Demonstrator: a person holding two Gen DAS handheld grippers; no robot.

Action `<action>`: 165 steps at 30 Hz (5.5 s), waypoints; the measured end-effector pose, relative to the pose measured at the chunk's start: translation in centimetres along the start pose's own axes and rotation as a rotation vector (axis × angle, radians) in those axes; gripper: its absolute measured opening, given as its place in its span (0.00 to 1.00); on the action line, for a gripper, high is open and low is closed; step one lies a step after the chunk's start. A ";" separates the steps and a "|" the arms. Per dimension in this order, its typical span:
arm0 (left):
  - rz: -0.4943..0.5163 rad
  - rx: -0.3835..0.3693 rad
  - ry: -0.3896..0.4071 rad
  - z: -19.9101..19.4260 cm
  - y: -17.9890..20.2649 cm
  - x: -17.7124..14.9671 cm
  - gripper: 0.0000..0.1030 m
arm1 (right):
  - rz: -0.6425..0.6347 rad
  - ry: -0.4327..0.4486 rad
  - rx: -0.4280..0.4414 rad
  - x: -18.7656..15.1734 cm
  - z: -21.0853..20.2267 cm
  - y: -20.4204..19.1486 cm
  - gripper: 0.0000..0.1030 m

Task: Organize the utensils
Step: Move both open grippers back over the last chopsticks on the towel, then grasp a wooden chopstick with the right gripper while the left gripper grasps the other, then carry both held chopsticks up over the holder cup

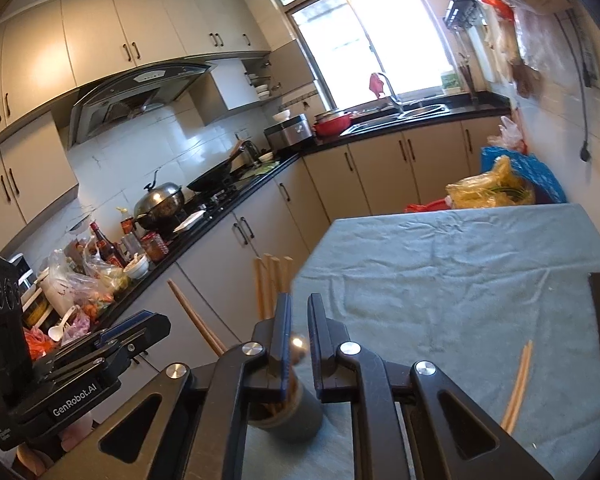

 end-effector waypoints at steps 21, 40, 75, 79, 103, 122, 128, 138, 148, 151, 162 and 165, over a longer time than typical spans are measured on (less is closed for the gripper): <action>0.166 -0.027 -0.082 3.1 9.8 -4.5 0.34 | 0.173 -0.024 -0.149 -4.6 -4.4 10.7 0.17; 0.251 -0.075 -0.178 6.3 14.9 -6.6 0.35 | 0.287 -0.022 -0.181 -4.9 -5.7 15.9 0.17; 0.263 -0.120 -0.264 10.0 14.7 -8.7 0.38 | 0.405 -0.195 -0.328 -3.1 0.7 23.9 0.17; 0.254 -0.122 -0.267 10.1 14.1 -8.8 0.38 | 0.371 -0.266 -0.405 -3.0 3.6 24.4 0.17; 0.271 -0.315 -0.422 16.4 20.9 -5.2 0.39 | 0.321 -0.230 -0.504 -2.4 -0.7 26.7 0.06; 0.331 -0.272 -0.638 27.5 30.1 -5.2 0.06 | 0.358 -0.078 -0.353 -2.3 -8.1 25.3 0.07; 0.334 -0.320 -0.584 25.2 29.7 -5.6 0.05 | 0.368 -0.062 -0.336 -2.6 -8.9 25.1 0.07; 0.282 -0.347 -0.299 15.2 24.9 -1.5 0.05 | 0.298 0.026 -0.299 -2.0 -10.6 22.0 0.07; 0.242 -0.357 -0.130 9.0 21.1 0.2 0.05 | 0.174 0.086 -0.284 -1.7 -10.9 17.3 0.07; 0.236 -0.366 -0.114 8.0 20.5 0.2 0.05 | 0.158 0.086 -0.279 -1.7 -10.7 16.4 0.07; 0.173 -0.361 -0.041 3.8 15.9 1.5 0.05 | 0.093 0.085 -0.236 -0.7 -10.0 13.0 0.07; 0.149 -0.340 -0.011 2.2 13.7 2.5 0.05 | 0.052 0.092 -0.197 0.2 -9.7 10.6 0.07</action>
Point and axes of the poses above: each gripper's, at about its wrist camera, not at the fingertips, and z roughly the way its jaws point, y to its right, x to its top, the point moved 3 cm from there along z, roughly the way its jaws point, and after that the axes turned 11 degrees about z, right-handed, at the moved point
